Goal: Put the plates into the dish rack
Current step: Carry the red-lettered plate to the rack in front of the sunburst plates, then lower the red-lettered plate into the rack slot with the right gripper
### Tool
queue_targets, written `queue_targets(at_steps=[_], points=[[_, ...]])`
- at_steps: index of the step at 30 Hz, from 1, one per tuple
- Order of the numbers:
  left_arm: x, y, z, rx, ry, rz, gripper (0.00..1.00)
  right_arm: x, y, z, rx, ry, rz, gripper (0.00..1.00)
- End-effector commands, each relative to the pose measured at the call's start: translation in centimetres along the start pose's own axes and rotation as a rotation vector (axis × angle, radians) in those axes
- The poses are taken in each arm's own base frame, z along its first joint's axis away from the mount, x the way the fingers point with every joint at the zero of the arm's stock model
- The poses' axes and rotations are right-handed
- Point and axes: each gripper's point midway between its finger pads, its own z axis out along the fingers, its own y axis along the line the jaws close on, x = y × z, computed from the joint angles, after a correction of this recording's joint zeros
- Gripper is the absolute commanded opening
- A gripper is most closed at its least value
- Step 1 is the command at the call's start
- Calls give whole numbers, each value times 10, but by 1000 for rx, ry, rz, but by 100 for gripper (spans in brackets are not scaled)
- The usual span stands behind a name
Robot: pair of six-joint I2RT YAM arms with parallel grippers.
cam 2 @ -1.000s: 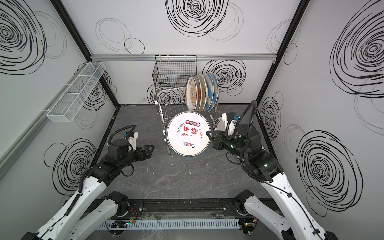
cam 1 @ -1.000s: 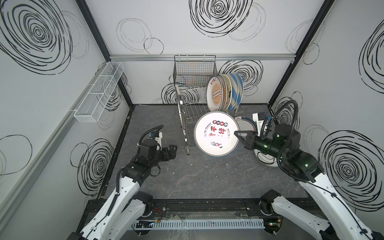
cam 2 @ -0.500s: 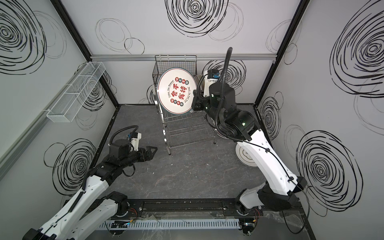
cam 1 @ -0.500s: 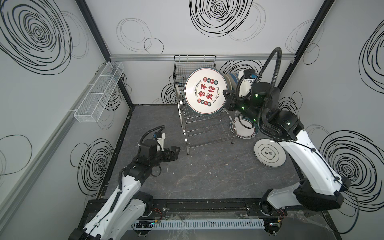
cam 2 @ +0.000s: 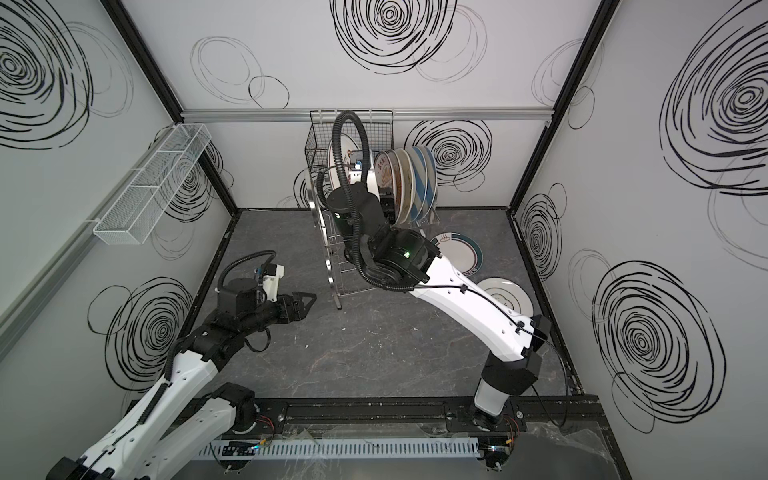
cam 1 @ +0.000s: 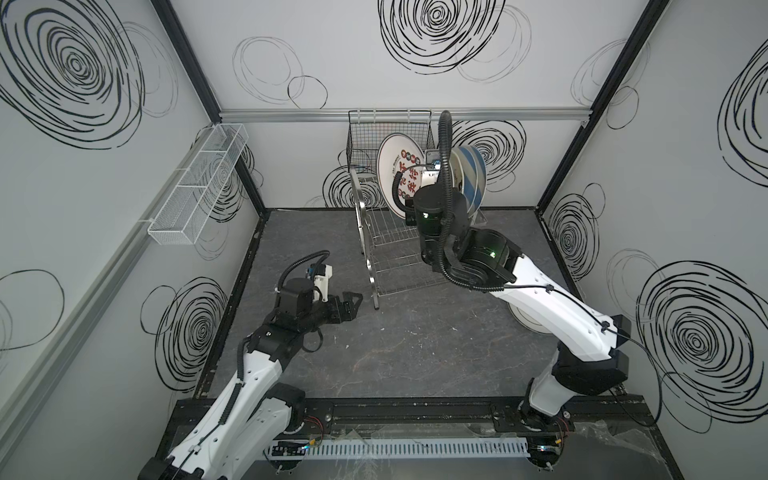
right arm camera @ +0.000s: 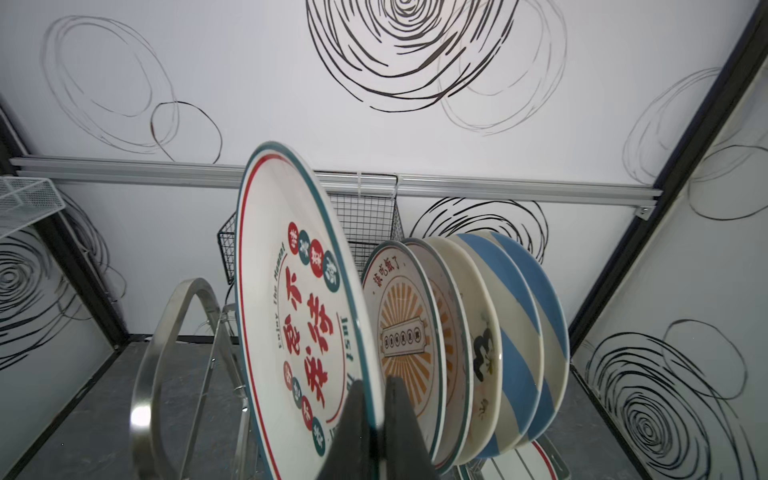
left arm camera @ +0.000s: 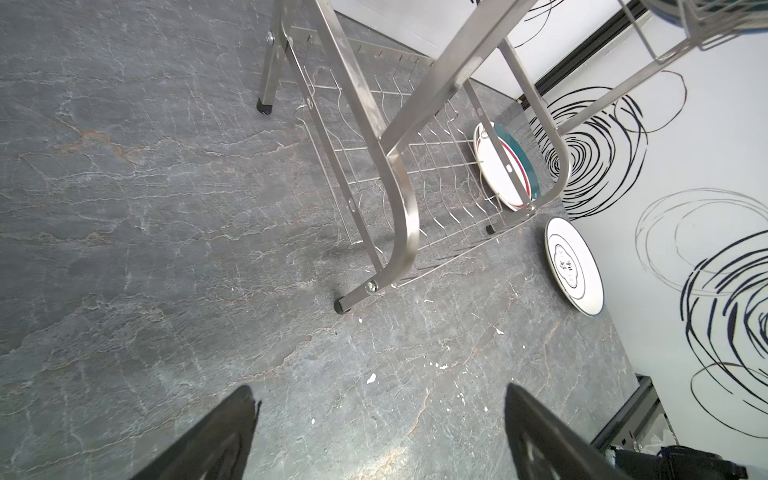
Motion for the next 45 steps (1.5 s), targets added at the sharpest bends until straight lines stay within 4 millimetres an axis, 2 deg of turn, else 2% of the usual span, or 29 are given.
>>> queue_targets(at_steps=[1, 5, 13, 17, 29, 45], points=[[-7, -6, -1, 35, -37, 34, 96, -32, -35, -7, 178, -76, 67, 0], [-6, -7, 0, 48, -31, 34, 96, -30, -30, -4, 186, -81, 50, 0], [-6, -10, 0, 64, -28, 34, 96, -12, -20, 8, 236, -59, -9, 0], [-5, -11, 0, 70, -26, 36, 96, -5, -15, 15, 206, -55, 7, 0], [-9, -5, -1, 61, -36, 20, 96, 21, -13, 43, 177, 2, 19, 0], [-6, -8, 1, 86, -22, 20, 96, 41, -14, 62, 220, 36, -14, 0]])
